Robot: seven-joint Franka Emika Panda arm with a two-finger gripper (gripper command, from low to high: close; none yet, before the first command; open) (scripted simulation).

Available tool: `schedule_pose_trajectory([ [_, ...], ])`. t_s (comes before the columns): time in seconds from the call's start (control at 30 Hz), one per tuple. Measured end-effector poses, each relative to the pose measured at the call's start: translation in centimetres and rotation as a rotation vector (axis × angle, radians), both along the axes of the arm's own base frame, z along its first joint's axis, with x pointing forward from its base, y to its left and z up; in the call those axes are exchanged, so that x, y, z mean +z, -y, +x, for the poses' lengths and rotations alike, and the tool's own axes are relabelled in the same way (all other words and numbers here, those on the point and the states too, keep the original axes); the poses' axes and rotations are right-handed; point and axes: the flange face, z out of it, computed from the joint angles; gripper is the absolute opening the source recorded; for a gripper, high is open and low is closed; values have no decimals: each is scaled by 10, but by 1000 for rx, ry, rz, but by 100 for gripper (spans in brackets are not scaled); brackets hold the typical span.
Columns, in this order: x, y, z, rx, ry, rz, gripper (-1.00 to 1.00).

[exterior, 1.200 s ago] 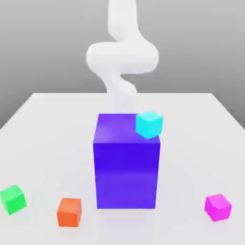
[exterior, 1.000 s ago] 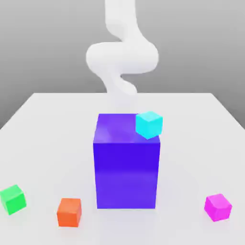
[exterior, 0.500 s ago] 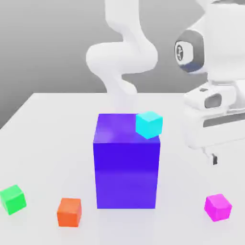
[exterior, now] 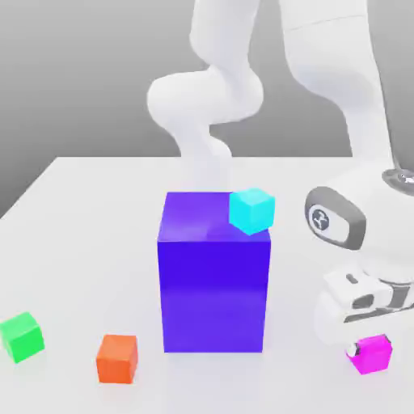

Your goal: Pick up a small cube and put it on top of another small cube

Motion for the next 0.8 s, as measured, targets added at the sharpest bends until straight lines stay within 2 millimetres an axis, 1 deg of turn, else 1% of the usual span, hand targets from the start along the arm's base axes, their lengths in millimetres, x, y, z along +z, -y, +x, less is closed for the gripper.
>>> schedule_pose_trajectory([
  [0.03,-6,0,0,0,0,0,-100],
  [0.07,-3,0,0,0,0,-1,-100],
  [0.13,16,0,0,1,0,-1,-100],
  [0.23,49,1,2,0,-2,-2,-100],
  [0.27,55,12,14,-14,-6,-7,-100],
  [0.3,59,32,30,-43,-9,-11,-100],
  [0.33,63,56,45,-76,-11,-15,-100],
  [0.4,69,106,70,-140,-16,-21,-100],
  [0.47,74,155,87,-201,-19,-25,-100],
  [0.53,80,205,99,-259,-23,-27,-100],
  [0.6,86,254,102,-320,-25,-27,-100],
  [0.67,91,304,99,-385,-24,-26,-100],
  [0.73,95,354,89,-454,-23,-23,-100],
  [0.8,100,404,73,-527,-20,-19,-100],
])
